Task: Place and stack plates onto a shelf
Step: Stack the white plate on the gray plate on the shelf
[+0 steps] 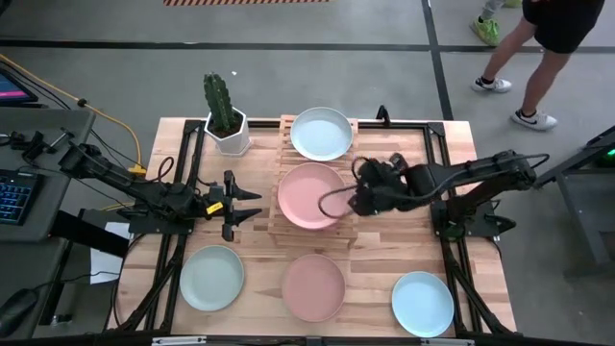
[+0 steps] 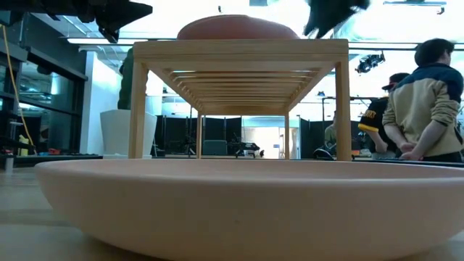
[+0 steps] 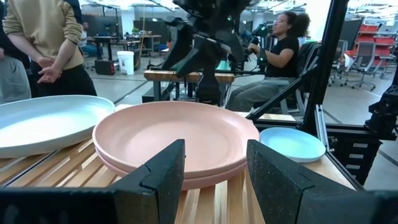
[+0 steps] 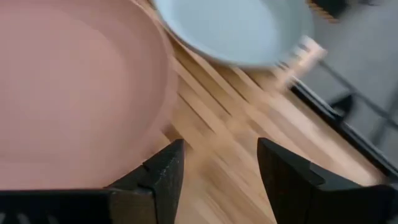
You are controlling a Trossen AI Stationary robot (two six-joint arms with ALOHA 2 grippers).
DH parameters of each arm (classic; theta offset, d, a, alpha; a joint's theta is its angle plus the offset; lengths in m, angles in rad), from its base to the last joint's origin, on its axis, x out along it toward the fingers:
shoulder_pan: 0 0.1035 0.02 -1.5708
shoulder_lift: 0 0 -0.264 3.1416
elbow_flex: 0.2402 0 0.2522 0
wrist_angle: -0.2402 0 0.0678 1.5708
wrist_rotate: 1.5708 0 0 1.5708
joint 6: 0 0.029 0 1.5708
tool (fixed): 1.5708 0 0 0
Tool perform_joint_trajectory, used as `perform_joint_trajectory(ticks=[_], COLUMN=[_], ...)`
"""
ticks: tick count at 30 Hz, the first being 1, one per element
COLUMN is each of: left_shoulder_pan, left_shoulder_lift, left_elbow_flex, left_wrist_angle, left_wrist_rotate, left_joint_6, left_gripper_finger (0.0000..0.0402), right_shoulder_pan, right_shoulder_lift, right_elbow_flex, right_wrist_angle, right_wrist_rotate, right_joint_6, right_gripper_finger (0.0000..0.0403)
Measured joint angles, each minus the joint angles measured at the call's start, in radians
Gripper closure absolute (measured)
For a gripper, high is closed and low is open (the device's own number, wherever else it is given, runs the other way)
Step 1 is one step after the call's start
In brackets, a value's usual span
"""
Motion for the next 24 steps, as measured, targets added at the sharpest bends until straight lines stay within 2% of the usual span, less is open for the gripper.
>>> perform_joint_trajectory(ticks=[2, 5, 9, 12, 16, 20, 24], left_shoulder_pan=[0.000, 0.000, 0.000, 0.000, 0.000, 0.000, 0.000], left_shoulder_lift=[0.000, 0.000, 0.000, 0.000, 0.000, 0.000, 0.000], left_elbow_flex=[0.000, 0.000, 0.000, 0.000, 0.000, 0.000, 0.000], left_wrist_angle=[-0.001, -0.001, -0.001, -0.001, 0.000, 0.000, -0.001], left_wrist_rotate=[0.000, 0.000, 0.000, 0.000, 0.000, 0.000, 0.000], left_joint_6=[0.000, 0.000, 0.000, 0.001, 0.000, 0.000, 0.001], left_gripper_finger=[0.0241, 0.0241, 0.0241, 0.0241, 0.0241, 0.0241, 0.0241], right_shoulder_pan=[0.045, 0.114, 0.198, 0.246, 0.277, 0.302, 0.347], right_shoulder_lift=[-0.010, -0.047, -0.124, -0.183, -0.241, -0.259, -0.250], right_elbow_flex=[-0.030, -0.114, -0.257, -0.353, -0.461, -0.573, -0.702], right_wrist_angle=[-0.091, -0.166, -0.118, -0.023, 0.125, 0.266, 0.500], right_wrist_rotate=[0.046, 0.052, 0.010, -0.036, -0.199, -0.438, -0.683], right_joint_6=[0.112, 0.285, 0.437, 0.460, 0.418, 0.419, 0.506], right_gripper_finger=[0.0219, 0.0219, 0.0219, 0.0219, 0.0219, 0.0219, 0.0219])
